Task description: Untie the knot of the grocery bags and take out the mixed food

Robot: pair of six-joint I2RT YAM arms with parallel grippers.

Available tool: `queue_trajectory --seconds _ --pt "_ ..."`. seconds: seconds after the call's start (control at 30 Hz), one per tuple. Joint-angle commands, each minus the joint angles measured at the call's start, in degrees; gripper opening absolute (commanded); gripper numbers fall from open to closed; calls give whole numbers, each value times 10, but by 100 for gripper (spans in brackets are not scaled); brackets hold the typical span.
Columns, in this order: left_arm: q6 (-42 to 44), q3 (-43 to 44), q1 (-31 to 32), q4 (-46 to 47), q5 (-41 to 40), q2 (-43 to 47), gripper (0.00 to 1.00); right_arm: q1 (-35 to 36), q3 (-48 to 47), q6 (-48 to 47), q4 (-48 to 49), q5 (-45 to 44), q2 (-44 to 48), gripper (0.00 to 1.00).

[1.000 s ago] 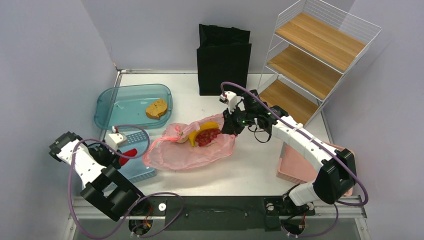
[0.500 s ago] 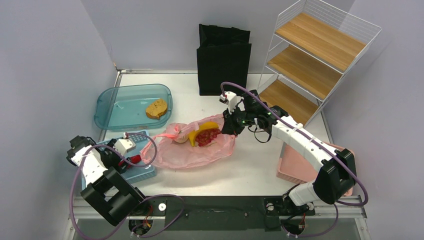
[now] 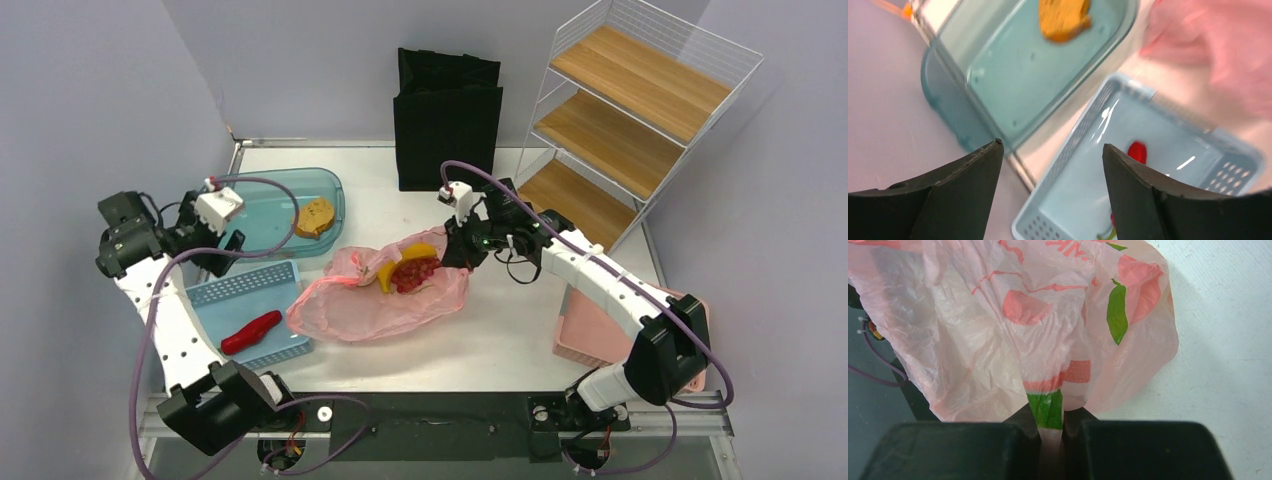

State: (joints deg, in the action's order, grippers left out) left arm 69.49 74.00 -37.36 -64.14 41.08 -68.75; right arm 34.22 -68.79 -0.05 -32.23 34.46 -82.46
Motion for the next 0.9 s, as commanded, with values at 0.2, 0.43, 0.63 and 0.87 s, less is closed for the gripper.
queue_trajectory --seconds 0.2,0.43,0.63,0.87 --pt "-371 93 425 79 150 114 46 5 -50 30 25 3 -30 0" --pt "-414 59 724 130 74 55 31 7 -58 31 24 3 -38 0" --pt "-402 -11 820 178 -102 -25 14 6 -50 21 23 -1 -27 0" --pt "-351 -69 797 238 -277 -58 5 6 -30 10 18 2 -10 0"
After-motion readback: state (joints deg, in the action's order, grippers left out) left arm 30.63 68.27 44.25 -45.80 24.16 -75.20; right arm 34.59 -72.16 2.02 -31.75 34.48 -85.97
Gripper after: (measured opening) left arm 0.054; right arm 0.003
